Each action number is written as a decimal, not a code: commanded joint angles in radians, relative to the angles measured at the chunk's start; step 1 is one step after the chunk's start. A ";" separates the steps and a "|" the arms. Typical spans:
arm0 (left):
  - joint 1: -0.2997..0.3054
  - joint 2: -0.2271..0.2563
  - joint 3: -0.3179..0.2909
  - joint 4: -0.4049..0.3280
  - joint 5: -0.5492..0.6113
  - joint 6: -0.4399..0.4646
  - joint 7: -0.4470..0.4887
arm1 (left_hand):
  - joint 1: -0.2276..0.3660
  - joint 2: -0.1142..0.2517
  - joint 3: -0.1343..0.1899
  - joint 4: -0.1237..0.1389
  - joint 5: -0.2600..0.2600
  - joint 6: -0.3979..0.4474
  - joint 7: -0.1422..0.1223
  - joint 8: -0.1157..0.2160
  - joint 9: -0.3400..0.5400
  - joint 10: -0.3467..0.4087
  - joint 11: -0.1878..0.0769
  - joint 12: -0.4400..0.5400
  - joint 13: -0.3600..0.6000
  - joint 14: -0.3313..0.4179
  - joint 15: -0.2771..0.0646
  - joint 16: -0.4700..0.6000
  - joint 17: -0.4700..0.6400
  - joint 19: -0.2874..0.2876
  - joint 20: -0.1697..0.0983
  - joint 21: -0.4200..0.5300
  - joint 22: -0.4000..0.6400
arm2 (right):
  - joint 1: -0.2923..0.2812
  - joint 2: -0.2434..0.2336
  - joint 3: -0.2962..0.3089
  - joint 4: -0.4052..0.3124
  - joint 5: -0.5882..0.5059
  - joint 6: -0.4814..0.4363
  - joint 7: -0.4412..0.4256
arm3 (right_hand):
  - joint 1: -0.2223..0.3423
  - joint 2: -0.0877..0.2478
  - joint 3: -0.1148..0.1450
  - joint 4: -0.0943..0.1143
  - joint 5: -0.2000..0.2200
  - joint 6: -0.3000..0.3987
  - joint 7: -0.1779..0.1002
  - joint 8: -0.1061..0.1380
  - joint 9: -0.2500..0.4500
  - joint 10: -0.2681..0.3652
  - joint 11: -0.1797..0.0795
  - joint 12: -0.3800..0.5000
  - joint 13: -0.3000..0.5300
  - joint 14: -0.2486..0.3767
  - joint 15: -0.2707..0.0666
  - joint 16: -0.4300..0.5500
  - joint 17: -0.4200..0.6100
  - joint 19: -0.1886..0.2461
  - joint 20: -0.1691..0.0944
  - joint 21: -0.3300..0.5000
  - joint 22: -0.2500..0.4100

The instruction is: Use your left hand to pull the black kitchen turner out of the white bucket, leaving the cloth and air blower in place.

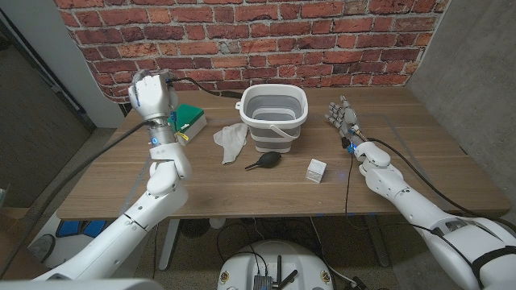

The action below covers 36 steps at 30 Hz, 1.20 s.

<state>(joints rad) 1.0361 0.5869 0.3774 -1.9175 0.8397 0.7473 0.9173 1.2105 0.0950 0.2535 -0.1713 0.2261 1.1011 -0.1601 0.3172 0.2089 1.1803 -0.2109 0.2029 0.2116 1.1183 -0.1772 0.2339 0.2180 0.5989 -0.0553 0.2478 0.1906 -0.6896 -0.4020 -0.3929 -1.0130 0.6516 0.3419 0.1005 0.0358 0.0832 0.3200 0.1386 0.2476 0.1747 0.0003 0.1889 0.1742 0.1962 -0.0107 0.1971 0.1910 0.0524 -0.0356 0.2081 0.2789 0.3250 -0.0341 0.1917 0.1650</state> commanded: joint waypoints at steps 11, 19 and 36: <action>0.049 -0.054 -0.035 -0.095 -0.246 0.015 -0.011 | -0.002 0.007 0.001 0.003 0.014 -0.004 0.005 0.002 0.004 -0.001 -0.001 0.002 0.001 0.030 -0.068 0.006 0.050 0.003 -0.146 -0.002 0.003 | 0.015 0.003 -0.005 0.014 0.001 -0.013 0.012 | -0.009 0.028 0.005 0.003 0.002 0.005 0.000 0.002 0.005 0.008 0.000 -0.001 0.002 0.003 -0.017 0.008 -0.001 0.003 -0.008 -0.004 0.002; 0.063 -0.087 -0.054 -0.114 -0.327 0.013 -0.010 | -0.004 0.007 0.001 0.004 0.017 -0.006 0.008 0.001 0.003 -0.005 0.003 0.000 0.000 0.030 -0.068 0.006 0.050 0.006 -0.146 -0.002 0.003 | 0.017 -0.001 -0.007 0.012 0.002 -0.022 0.019 | -0.009 0.029 0.005 0.004 0.002 0.006 0.001 0.002 0.005 0.010 0.000 0.000 0.002 0.003 -0.017 0.008 -0.001 0.003 -0.009 -0.004 0.002; 0.075 -0.137 -0.121 -0.143 -0.548 -0.018 -0.057 | -0.010 0.011 0.005 0.005 0.023 -0.009 0.014 -0.014 -0.012 -0.009 0.002 -0.001 -0.001 0.023 -0.067 0.000 0.044 0.010 -0.145 -0.003 0.001 | 0.039 0.003 -0.012 0.043 0.001 -0.024 0.040 | -0.010 0.029 0.006 0.004 0.002 0.005 0.001 0.002 0.005 0.011 0.000 0.000 0.002 0.004 -0.017 0.009 -0.001 0.005 -0.009 -0.004 0.002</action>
<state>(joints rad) 1.0997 0.4674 0.2993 -2.0369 0.4333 0.7527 0.9042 1.2062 0.0933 0.2539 -0.1710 0.2421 1.0941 -0.1532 0.3090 0.1954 1.1713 -0.2091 0.2002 0.2086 1.1201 -0.1903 0.2355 0.2625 0.5989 -0.0553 0.2479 0.1906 -0.6668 -0.4051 -0.3999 -0.9966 0.6529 0.3174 0.1253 0.0358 0.0832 0.3199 0.1386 0.2476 0.1747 0.0003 0.1889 0.1742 0.1962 -0.0107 0.1971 0.1911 0.0524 -0.0356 0.2080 0.2790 0.3250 -0.0341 0.1917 0.1650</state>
